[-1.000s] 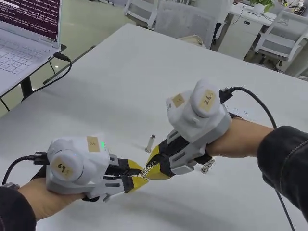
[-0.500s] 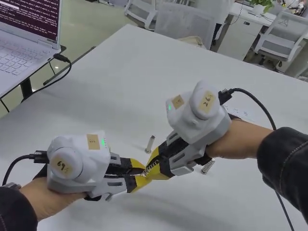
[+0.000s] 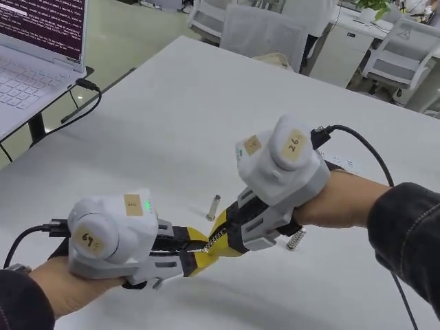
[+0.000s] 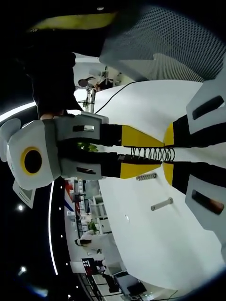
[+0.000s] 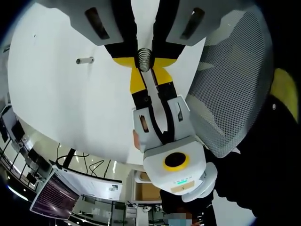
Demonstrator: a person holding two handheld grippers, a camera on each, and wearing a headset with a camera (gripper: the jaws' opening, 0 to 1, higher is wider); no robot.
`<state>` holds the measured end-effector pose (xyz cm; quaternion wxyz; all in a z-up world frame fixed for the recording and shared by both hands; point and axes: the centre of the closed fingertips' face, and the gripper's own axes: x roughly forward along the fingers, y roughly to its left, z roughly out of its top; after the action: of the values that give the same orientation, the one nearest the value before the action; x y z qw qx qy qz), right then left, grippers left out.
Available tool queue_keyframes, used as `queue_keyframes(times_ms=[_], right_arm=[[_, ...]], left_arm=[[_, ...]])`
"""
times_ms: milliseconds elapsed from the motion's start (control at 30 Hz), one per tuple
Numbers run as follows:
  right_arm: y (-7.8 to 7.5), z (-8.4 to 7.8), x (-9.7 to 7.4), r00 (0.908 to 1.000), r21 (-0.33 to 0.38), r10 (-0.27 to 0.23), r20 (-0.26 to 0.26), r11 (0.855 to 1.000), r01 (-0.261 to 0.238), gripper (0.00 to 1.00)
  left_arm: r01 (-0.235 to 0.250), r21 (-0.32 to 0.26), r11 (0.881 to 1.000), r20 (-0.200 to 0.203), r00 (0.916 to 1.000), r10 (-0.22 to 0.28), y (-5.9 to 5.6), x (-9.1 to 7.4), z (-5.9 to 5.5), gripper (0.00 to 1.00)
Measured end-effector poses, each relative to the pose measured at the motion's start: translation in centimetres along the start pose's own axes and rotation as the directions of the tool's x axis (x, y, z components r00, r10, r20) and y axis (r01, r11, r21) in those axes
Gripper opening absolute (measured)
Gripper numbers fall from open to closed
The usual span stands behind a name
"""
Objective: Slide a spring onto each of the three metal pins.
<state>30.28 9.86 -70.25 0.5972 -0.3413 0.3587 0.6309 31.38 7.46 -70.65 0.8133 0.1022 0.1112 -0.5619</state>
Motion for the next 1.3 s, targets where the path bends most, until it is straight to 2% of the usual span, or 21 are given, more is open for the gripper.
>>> queue_keyframes(times_ms=[233,267,333,600,667,833,1000,1233,1300], right_arm=[[0.0,-0.1,0.2,0.9997,0.002,0.005,-0.026,1.0,-0.005,0.08],[0.0,-0.2,0.1,0.9995,-0.005,0.003,-0.033,1.0,-0.003,0.08],[-0.2,-0.3,0.0,0.9988,-0.006,0.002,-0.048,1.0,-0.002,0.08],[-0.6,-1.0,-0.4,0.9968,-0.006,-0.004,-0.08,1.0,0.004,0.08],[-0.8,-1.1,-0.5,0.9959,-0.008,-0.008,-0.09,1.0,0.008,0.08],[-1.9,-1.3,-1.3,0.9937,-0.009,-0.03,-0.108,1.0,0.029,0.08],[-2.8,-1.2,-2.0,0.9922,-0.008,-0.048,-0.115,0.999,0.047,0.08],[-4.3,-1.0,-2.6,0.9874,-0.025,-0.08,-0.137,0.997,0.078,0.08],[-4.7,-1.1,-2.7,0.9852,-0.031,-0.087,-0.148,0.996,0.083,0.08]], left_arm=[[-0.003,0.012,1.0,-0.009,1.0,0.003,-0.1,0.1,-0.2,0.03],[-0.004,0.022,1.0,-0.027,0.9996,0.005,-0.1,0.2,-0.6,0.04],[-0.009,0.026,1.0,-0.045,0.999,0.01,0.0,0.1,-0.9,0.11],[-0.03,-0.001,1.0,-0.043,0.9986,0.03,0.3,-0.6,-1.4,0.22],[-0.043,-0.009,0.999,-0.04,0.9983,0.043,0.5,-0.7,-1.4,0.28],[-0.085,-0.041,0.996,-0.045,0.9956,0.083,1.2,-1.2,-1.7,0.43],[-0.105,-0.057,0.993,-0.033,0.9941,0.104,1.7,-1.4,-1.7,0.52],[-0.149,-0.061,0.987,-0.04,0.9883,0.147,2.5,-1.8,-2.2,0.65],[-0.151,-0.063,0.987,-0.041,0.988,0.149,2.6,-1.9,-2.3,0.66]])
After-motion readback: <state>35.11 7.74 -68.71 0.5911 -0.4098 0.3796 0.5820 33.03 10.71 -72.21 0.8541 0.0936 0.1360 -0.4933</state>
